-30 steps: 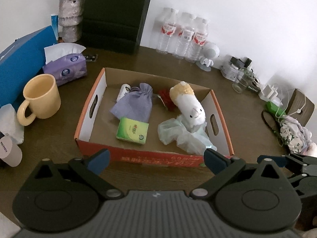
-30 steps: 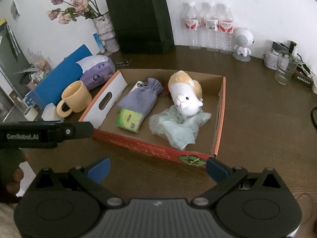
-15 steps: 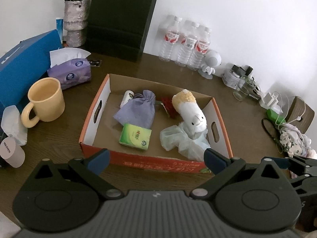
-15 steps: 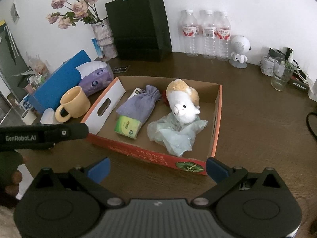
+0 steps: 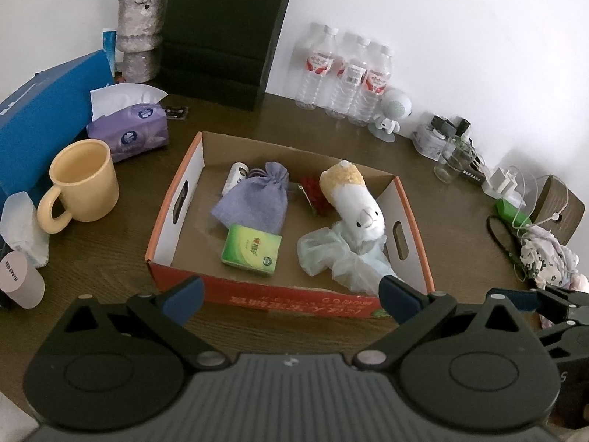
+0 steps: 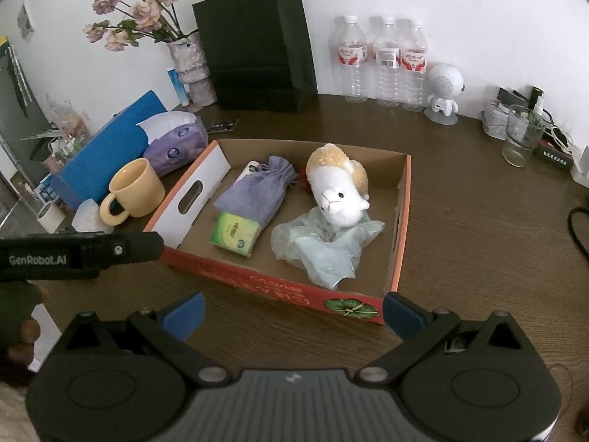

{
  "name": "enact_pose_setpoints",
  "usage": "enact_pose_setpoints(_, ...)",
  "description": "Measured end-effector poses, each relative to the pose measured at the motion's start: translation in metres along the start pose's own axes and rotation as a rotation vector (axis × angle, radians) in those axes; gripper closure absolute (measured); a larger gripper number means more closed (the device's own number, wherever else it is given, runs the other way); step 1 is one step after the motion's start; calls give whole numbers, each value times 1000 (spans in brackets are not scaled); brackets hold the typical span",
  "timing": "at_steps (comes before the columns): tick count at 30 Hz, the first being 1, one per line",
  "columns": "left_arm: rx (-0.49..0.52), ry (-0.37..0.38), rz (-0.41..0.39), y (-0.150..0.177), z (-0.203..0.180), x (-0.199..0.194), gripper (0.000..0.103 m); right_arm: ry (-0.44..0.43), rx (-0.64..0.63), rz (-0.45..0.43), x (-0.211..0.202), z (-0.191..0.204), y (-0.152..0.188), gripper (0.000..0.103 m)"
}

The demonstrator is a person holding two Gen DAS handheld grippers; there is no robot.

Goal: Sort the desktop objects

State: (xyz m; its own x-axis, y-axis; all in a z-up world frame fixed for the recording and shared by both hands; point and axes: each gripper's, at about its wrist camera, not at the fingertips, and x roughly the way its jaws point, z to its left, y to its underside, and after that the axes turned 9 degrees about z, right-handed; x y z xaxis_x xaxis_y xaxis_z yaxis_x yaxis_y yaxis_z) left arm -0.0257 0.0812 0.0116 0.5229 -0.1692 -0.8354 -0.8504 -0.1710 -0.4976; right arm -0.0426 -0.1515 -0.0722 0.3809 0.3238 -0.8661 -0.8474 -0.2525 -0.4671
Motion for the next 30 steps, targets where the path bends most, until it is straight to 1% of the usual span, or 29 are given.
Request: enact_pose_setpoints(30,2,7,12,0,-1,3,0,9,-1,7,2,-1,0,0)
